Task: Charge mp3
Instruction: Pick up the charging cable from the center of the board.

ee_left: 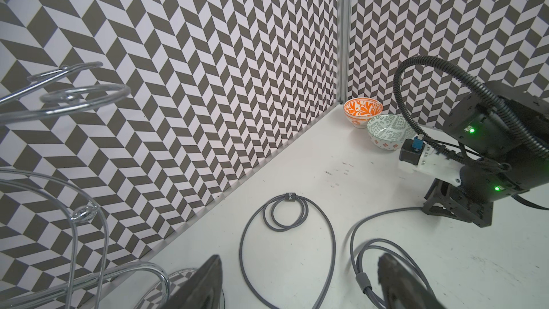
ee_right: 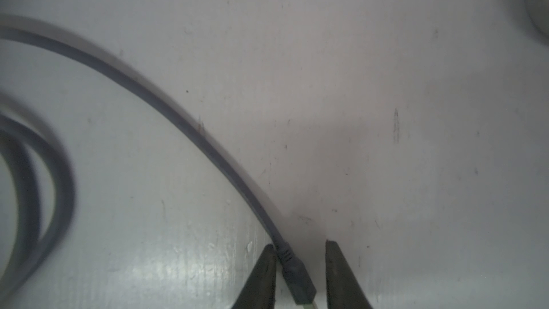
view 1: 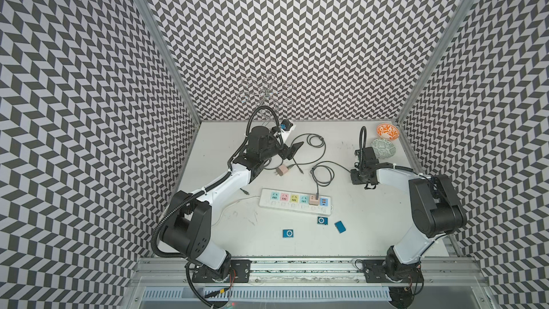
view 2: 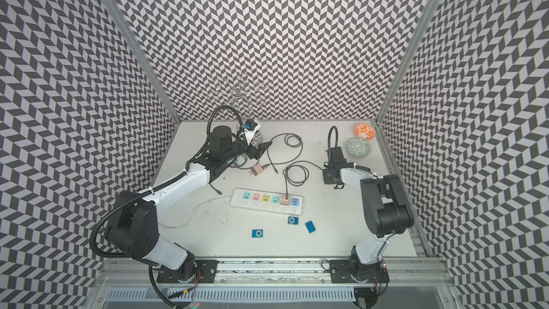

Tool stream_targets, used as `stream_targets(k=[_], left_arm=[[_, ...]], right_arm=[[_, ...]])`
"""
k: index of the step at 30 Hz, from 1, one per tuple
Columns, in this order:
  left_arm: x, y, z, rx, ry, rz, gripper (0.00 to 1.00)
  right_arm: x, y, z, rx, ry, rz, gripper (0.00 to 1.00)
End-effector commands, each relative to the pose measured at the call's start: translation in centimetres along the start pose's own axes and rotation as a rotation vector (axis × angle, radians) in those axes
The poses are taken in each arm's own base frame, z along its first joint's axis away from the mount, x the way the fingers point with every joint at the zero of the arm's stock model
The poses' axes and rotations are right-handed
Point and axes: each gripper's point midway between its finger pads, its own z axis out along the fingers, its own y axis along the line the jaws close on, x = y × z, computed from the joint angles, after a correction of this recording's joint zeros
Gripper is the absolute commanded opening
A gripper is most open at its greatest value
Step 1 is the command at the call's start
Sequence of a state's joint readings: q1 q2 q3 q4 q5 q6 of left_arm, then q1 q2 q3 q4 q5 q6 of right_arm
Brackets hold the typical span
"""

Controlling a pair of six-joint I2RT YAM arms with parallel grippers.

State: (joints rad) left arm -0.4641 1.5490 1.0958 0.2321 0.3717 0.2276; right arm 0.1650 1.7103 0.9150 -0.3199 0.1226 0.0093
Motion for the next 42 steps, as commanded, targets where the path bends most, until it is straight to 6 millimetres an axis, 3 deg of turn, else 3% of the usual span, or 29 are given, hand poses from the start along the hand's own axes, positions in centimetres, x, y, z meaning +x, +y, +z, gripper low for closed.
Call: stream_targets(k=[1, 13, 17, 21, 28, 32, 42], left_arm=[[-0.4, 0.4, -0.1, -0.013, -0.018, 0.015, 0.82], [-0.4, 0.5, 0.1, -0.010, -0.012, 0.016, 0.82], [-0.5, 0.4, 0.4, 0.007, -0.010, 0.016, 0.82], [-0.5, 0.1, 0.8, 0.030, -0.007, 0.012, 0.82], [-0.9, 0.4, 2.3, 0.052, -0.008, -0.009, 0.84], [-0.7, 0.4, 3.9, 0.075, 0.006, -0.009, 0.84], [4.5, -1.4, 7.5, 0.234, 0.065, 0.166, 0.82]], right_arm=[[1.2, 0.3, -0.2, -0.027, 0.045, -0.009, 0.25], [2.6, 1.5, -0.2, -0.099, 0.099, -0.004, 0.07], [1.8, 1.7, -0.8, -0.107, 0.071, -0.012, 0.04], [-0.2, 3.0, -2.7, -0.163, -0.015, -0.050, 0.04], [-3.8, 7.7, -7.1, -0.193, -0.178, -0.250, 0.02], [-5.5, 9.4, -9.1, -0.203, -0.240, -0.300, 0.01], [-6.8, 11.7, -13.0, -0.298, -0.371, -0.365, 0.00]])
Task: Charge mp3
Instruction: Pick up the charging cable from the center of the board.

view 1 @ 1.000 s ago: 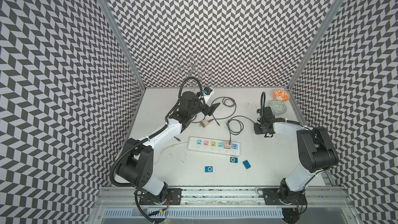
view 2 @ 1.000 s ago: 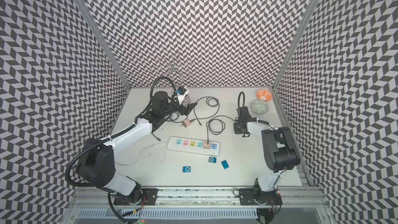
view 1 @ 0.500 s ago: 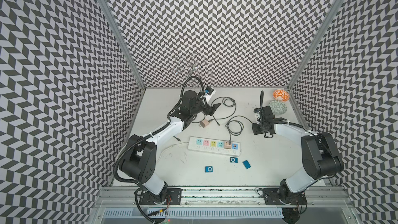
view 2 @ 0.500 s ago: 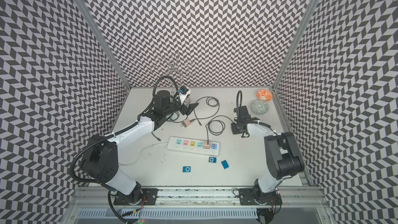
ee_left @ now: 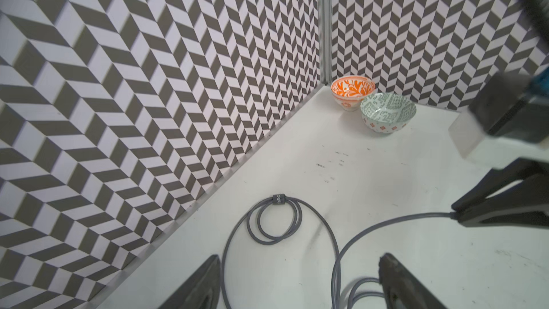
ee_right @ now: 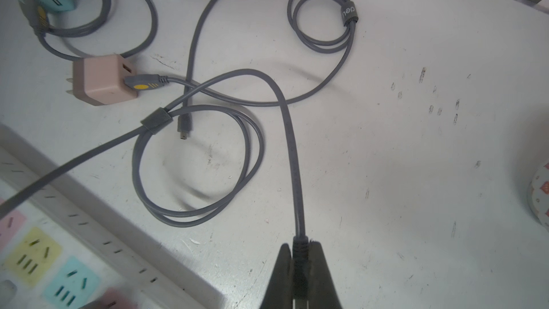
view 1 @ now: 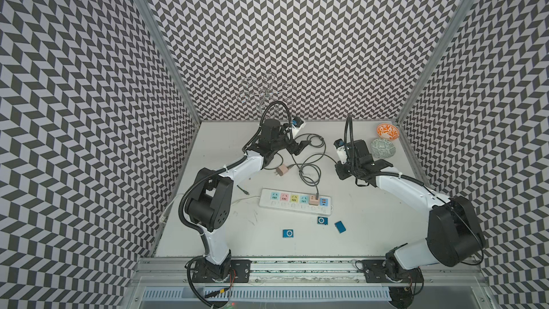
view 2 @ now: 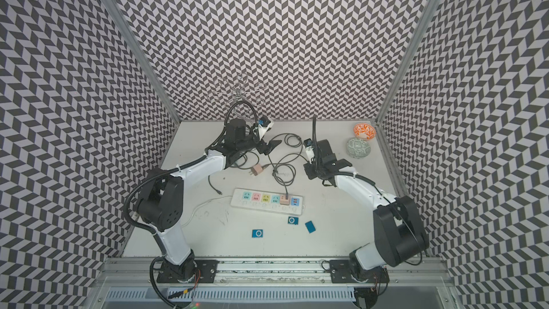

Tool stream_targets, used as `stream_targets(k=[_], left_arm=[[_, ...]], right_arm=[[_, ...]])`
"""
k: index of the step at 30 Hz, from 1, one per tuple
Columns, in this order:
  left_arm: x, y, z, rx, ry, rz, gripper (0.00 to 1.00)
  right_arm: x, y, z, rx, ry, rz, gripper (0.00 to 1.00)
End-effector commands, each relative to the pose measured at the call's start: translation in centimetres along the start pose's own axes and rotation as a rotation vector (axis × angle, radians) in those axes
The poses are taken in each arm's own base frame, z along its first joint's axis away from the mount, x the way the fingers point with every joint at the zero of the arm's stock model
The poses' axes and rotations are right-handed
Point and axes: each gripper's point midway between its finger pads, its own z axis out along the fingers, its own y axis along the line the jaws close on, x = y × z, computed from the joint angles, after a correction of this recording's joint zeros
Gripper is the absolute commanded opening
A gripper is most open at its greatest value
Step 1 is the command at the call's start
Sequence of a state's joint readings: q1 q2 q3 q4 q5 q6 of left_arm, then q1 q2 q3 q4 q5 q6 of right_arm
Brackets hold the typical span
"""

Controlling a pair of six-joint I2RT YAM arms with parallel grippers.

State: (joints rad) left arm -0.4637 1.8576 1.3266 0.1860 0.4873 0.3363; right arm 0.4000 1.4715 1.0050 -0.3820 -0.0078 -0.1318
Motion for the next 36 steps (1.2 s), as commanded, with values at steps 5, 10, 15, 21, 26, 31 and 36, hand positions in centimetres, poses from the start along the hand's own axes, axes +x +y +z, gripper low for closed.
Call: stream_targets(k=[5, 10, 15, 21, 26, 31, 36], left_arm=[[0.8, -2.4, 1.2, 0.164, -0.053, 0.297, 0.80], [0.6, -3.8, 2.1, 0.265, -0.093, 0.407, 0.80], [0.9, -5.9, 2.7, 0.359, -0.110, 0.443, 0.77], [1.4, -7.9, 2.4, 0.438, -0.130, 0.436, 0.73], [1.0, -8.6, 2.4, 0.484, -0.146, 0.384, 0.73], [1.6, -9.1, 2.8, 0.506, -0.137, 0.370, 0.70], [1.6, -9.3, 3.4, 0.496, -0.123, 0.368, 0.53]], right_arm=[[-3.1, 2.1, -2.3, -0.074, -0.114, -0.077, 0.01], [-3.6, 3.0, -2.9, -0.086, -0.118, -0.119, 0.01], [-4.1, 3.7, -3.6, -0.093, -0.119, -0.135, 0.00], [-5.4, 4.1, -4.6, -0.102, -0.171, -0.151, 0.00], [-6.1, 4.7, -5.1, -0.116, -0.198, -0.168, 0.01], [-7.1, 5.2, -5.7, -0.128, -0.230, -0.173, 0.00], [-7.8, 5.5, -6.1, -0.133, -0.254, -0.180, 0.00]])
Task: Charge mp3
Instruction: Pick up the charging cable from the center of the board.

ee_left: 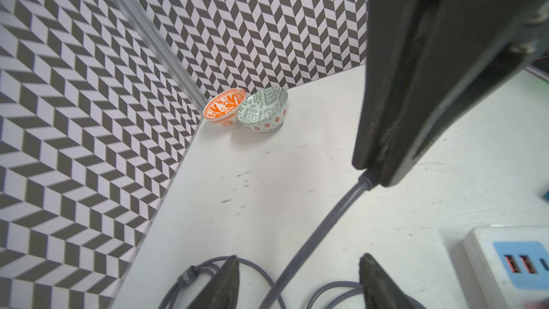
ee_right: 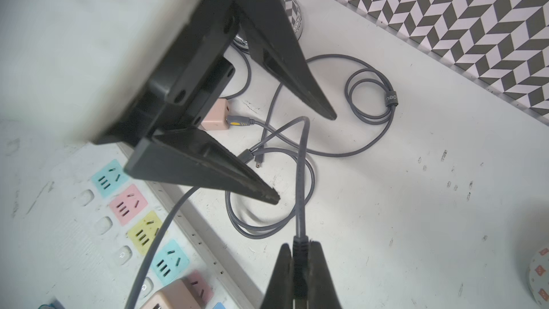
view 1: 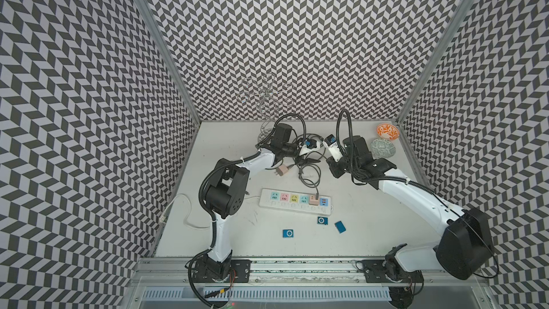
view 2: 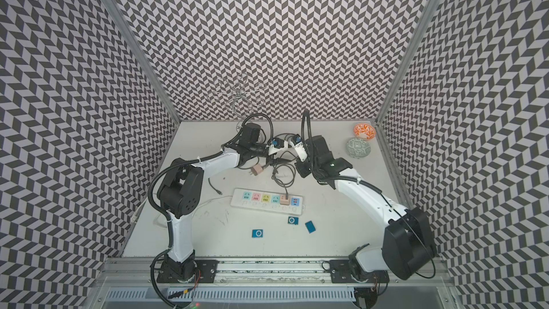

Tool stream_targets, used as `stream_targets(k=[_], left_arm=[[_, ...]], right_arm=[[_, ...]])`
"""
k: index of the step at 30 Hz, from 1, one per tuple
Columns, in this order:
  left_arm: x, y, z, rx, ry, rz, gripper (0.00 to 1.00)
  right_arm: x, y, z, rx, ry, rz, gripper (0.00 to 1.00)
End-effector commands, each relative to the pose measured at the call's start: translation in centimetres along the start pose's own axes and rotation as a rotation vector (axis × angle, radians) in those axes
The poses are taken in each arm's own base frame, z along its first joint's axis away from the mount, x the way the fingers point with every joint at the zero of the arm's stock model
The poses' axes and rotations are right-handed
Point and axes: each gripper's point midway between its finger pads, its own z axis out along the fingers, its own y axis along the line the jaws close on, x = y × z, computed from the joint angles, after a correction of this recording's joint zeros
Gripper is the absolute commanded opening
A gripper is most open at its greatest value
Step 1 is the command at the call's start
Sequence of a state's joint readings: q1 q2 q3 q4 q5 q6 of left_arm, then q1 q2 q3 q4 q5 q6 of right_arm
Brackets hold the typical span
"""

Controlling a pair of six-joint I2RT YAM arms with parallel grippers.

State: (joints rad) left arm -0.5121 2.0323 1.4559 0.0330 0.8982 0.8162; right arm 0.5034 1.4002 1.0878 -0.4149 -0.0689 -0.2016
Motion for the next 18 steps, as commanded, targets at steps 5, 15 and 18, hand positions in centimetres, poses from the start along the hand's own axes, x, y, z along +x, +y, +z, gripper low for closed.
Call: stream_targets(k=[5, 15, 18], left_arm=[[-1.6, 0.4, 0.6, 0.002, -0.027, 0.062, 0.20], [-2.0, 1.1, -0.5, -0.097, 0.010, 0.139, 0.00], [-2.5, 1.7, -1.8, -0.201, 0.022, 0.211, 0.00]], right_arm=[[-4.0, 0.5, -1.9, -0.014, -0.133, -0.040, 0.01], [-3.8, -0.8, -2.4, 0.050, -0.154, 0.037, 0.21], [-3.6, -1.0, -2.8, 0.037, -0.181, 0.062, 0.36]])
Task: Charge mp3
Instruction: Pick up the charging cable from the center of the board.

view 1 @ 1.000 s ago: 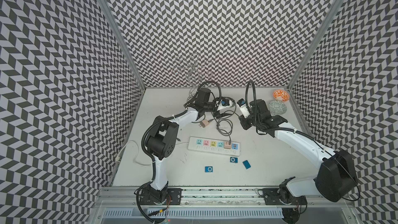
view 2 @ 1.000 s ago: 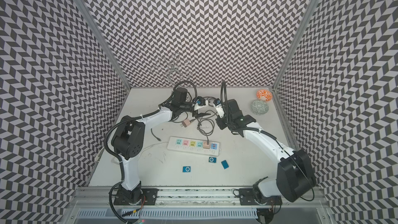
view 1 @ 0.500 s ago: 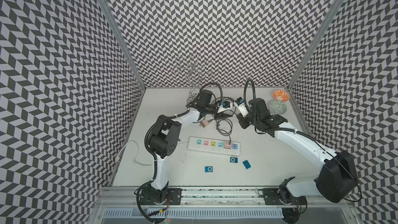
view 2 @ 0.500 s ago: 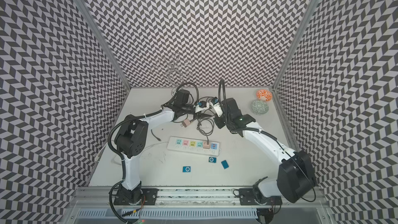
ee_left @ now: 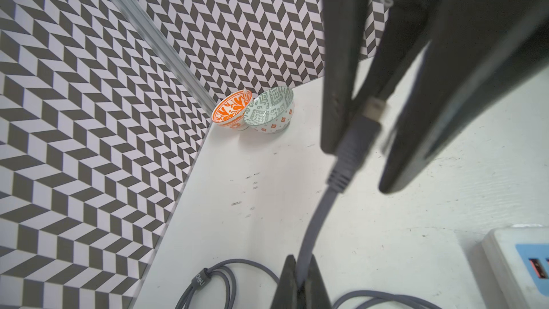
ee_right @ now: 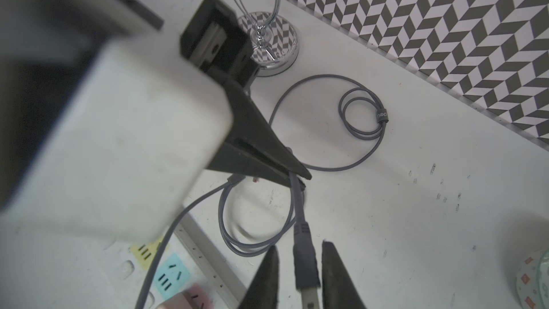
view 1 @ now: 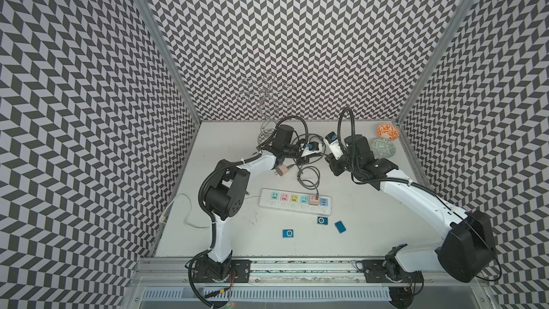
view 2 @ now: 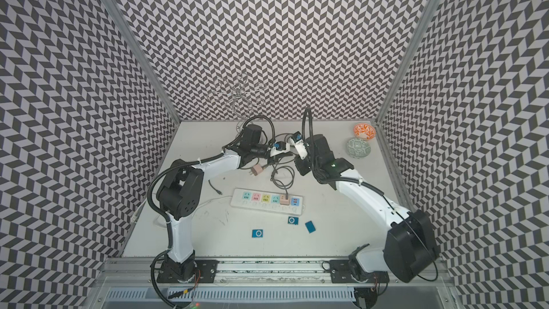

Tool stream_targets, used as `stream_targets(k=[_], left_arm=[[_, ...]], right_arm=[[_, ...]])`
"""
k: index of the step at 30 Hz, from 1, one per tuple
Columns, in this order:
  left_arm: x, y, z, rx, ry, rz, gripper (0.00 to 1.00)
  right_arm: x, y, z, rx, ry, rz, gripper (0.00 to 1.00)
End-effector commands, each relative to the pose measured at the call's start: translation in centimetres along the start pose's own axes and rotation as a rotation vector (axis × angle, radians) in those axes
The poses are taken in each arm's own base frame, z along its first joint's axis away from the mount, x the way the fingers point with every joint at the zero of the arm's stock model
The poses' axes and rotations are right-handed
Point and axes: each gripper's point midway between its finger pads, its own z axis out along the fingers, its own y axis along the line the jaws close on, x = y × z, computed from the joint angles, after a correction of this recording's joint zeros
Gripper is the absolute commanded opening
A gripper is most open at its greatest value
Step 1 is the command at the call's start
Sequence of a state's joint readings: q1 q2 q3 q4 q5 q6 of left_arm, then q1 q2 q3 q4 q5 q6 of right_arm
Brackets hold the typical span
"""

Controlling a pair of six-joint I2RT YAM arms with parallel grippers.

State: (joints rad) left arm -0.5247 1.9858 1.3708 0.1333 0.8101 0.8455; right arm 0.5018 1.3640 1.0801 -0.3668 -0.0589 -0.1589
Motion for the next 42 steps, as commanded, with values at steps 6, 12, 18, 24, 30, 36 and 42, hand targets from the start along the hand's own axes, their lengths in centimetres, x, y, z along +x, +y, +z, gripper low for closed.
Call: stream_targets(k=[6, 12, 18, 24, 30, 36, 42], left_arm=[[-3.3, 3.4, -4.1, -0.319, 0.033, 0.297, 0.00], [-4.1, 4.0, -5.5, -0.395, 0.093, 0.423, 0.00], [-4.5, 4.0, -5.9, -0.435, 0.140, 0.495, 0.00], [-5.0, 3.5, -5.8, -0.466, 0.157, 0.530, 0.00], [-5.4, 3.0, -5.7, -0.445, 0.163, 0.510, 0.00], [-5.4, 2.6, -5.7, -0.424, 0.174, 0.492, 0.00], [-5.7, 2.2, -5.6, -0.435, 0.173, 0.501, 0.00]], right_arm=[[-1.8, 0.5, -2.7, -0.163, -0.136, 0.051, 0.44], [-0.7, 1.4, -3.4, -0.198, -0.154, -0.053, 0.45], [-1.1, 2.0, -4.4, -0.218, -0.224, -0.119, 0.44], [-2.6, 2.2, -4.7, -0.226, -0.300, -0.143, 0.44], [-2.3, 1.4, -5.1, -0.136, -0.364, -0.248, 0.42], [-1.9, 2.0, -6.2, -0.101, -0.494, -0.375, 0.40], [-2.6, 2.5, -5.8, -0.157, -0.492, -0.341, 0.40]])
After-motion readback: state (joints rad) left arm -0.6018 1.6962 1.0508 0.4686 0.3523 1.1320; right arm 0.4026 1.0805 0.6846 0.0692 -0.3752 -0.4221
